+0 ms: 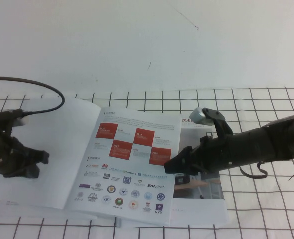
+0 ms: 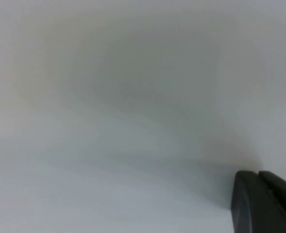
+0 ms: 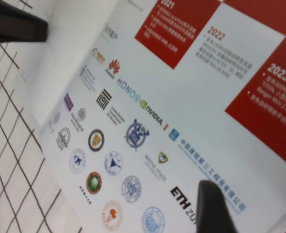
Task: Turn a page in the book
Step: Open the closed book
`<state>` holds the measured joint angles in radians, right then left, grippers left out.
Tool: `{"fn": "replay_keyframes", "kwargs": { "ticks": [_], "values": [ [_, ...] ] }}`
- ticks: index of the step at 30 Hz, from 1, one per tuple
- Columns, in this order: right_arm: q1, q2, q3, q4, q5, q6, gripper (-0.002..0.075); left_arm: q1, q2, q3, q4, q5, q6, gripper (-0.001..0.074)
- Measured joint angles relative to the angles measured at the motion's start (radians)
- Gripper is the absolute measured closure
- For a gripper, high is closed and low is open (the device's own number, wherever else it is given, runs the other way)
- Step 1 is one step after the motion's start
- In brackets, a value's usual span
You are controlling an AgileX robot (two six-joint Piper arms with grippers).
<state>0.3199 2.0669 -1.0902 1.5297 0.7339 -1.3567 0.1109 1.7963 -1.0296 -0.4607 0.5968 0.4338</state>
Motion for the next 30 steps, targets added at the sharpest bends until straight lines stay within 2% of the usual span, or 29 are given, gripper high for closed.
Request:
{"fn": "replay_keyframes", "kwargs": {
  "ticks": [3, 7, 10, 15, 18, 21, 26, 30],
  "values": [
    [0.000, 0.000, 0.000, -0.004, 0.000, 0.000, 0.0369, 0.017, 0.058, -0.006, -0.008, 0.026, -0.004, 0.0737],
    [0.000, -0.031, 0.000, -0.011, 0.000, -0.012, 0.0369, -0.018, 0.094, -0.024, -0.034, 0.050, 0.030, 0.0737],
    [0.002, -0.079, 0.000, -0.011, -0.004, -0.018, 0.0369, -0.074, 0.104, -0.029, -0.021, 0.040, 0.049, 0.0737],
    [0.002, -0.129, 0.000, -0.011, -0.012, -0.021, 0.0369, -0.220, 0.108, -0.035, -0.021, 0.029, 0.051, 0.0737],
    [0.002, -0.138, 0.000, -0.032, -0.032, -0.006, 0.0369, -0.259, 0.108, -0.035, 0.010, 0.021, 0.020, 0.0737],
    [0.002, -0.138, 0.000, -0.128, -0.092, 0.082, 0.0369, -0.264, 0.102, -0.035, 0.032, 0.019, -0.005, 0.0737],
    [-0.012, -0.138, 0.000, -0.385, -0.215, 0.353, 0.0365, -0.269, 0.088, -0.035, 0.048, 0.017, -0.025, 0.0737],
    [-0.016, -0.138, 0.000, -0.486, -0.233, 0.448, 0.0323, -0.269, 0.086, -0.035, 0.048, 0.017, -0.025, 0.0737]
  ]
}}
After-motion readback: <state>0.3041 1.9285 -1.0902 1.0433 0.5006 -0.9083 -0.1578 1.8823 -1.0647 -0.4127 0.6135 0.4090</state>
